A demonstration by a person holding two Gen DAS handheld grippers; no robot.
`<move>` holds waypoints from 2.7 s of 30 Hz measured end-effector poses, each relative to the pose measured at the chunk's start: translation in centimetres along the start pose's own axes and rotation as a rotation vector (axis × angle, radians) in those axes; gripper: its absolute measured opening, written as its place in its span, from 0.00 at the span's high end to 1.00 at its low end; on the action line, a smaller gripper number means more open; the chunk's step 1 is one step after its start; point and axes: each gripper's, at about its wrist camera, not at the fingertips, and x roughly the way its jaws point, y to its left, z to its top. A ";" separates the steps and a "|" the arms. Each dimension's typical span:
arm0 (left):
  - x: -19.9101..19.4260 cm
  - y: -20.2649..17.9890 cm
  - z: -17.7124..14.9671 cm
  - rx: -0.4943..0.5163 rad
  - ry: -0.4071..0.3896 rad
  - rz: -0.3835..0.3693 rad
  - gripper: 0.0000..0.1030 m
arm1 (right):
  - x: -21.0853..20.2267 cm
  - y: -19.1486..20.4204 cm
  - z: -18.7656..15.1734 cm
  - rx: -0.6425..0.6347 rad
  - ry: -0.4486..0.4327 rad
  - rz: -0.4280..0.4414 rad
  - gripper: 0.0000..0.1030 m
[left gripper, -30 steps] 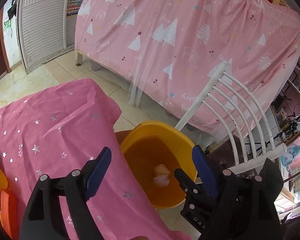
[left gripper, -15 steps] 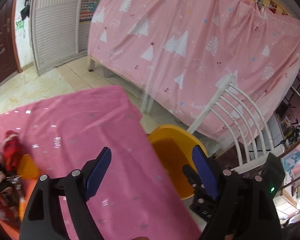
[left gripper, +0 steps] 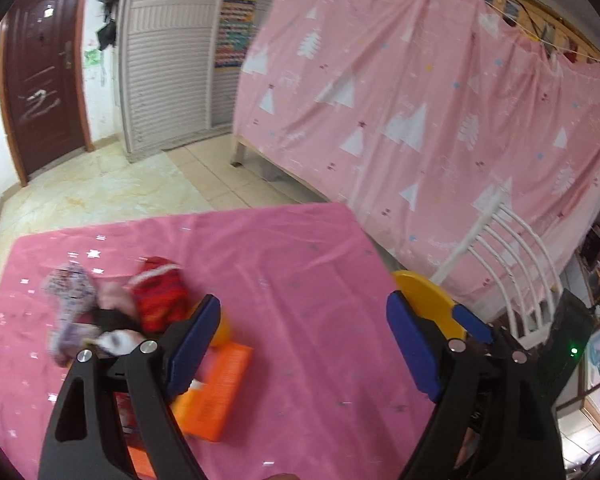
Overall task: Collect trash
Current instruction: 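Grasp the clear printed plastic bag with the left gripper while the right gripper grasps the yellow cup, then carry the bag and cup to the yellow bin and release both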
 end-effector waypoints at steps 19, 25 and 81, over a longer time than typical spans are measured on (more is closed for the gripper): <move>0.9 18.1 1.9 -0.166 0.054 0.305 0.23 | 5.2 12.6 0.7 -0.180 0.098 0.134 0.19; 4.2 23.0 1.6 -0.222 0.136 0.332 0.23 | 7.4 15.0 0.1 -0.240 0.164 0.153 0.19; 3.9 2.6 4.2 0.054 0.037 0.167 0.69 | 2.4 1.7 2.7 -0.102 0.073 0.057 0.61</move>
